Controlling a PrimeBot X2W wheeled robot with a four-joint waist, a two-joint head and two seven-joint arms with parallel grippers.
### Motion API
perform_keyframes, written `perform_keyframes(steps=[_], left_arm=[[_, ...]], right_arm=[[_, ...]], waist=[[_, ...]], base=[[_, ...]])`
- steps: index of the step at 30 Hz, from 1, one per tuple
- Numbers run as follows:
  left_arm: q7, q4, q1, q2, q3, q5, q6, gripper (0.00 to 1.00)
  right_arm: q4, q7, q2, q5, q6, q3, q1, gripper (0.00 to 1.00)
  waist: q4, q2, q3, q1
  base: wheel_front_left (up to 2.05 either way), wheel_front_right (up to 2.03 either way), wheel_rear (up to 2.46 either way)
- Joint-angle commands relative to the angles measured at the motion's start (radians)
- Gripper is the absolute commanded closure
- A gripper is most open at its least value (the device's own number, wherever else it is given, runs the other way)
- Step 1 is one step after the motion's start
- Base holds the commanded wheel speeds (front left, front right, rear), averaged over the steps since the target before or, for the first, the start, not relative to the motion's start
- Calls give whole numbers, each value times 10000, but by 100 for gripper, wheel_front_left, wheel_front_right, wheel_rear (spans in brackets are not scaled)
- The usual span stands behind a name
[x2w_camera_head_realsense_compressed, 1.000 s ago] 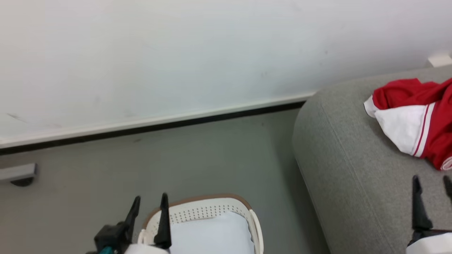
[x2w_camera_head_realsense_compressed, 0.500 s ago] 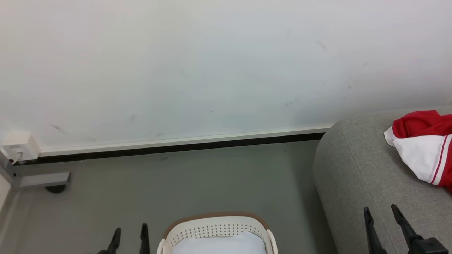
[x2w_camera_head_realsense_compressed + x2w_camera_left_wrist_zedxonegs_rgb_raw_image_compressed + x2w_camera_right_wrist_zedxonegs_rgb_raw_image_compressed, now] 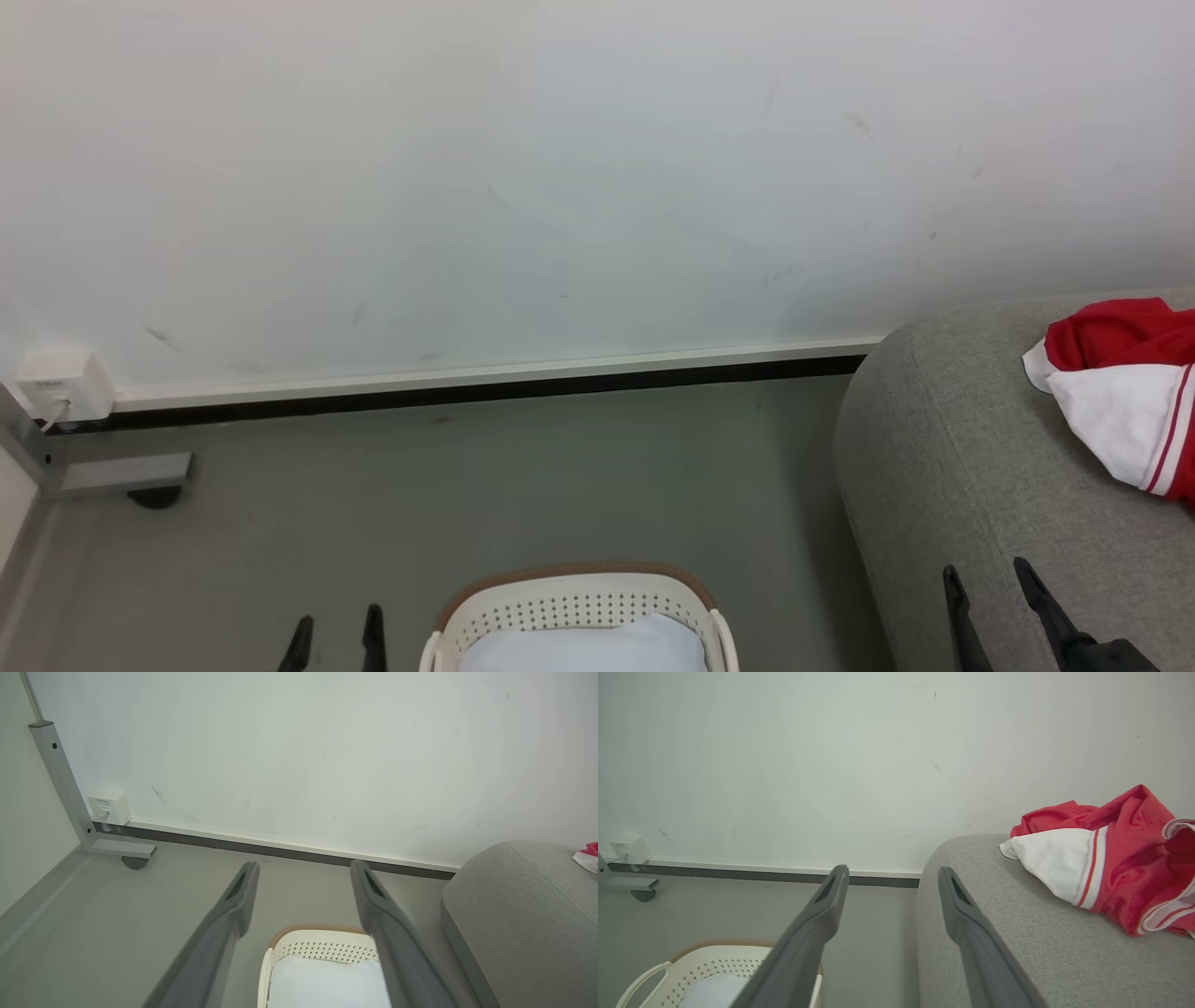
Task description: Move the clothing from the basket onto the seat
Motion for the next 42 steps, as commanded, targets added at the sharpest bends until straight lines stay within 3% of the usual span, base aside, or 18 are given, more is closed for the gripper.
perform_keyframes(steps=[1,21,22,30,42], left_arm=[[-4,27,-21,17,1,38,-17,0],[-4,162,-245,15,-282,-264,43,0],[2,135,-168,-8,-287,-245,66,100],[143,646,-4,-63,-254,-616,35,100],[727,462,-287,-51,47,-2755,-201,100]], right_arm=[[56,5,15,12,-22,29,100,0],[173,5,22,180,-23,228,-97,0],[161,0,23,170,0,240,-43,100],[636,142,81,594,0,185,128,100],[357,722,69,2966,-2,-27,-50,100]], waist=[[-3,0,5,1],[-220,0,171,1],[-220,0,172,1],[-212,0,185,2],[-131,0,228,2]], base=[[0,0,0],[0,0,0],[0,0,0],[0,0,0],[0,0,0]])
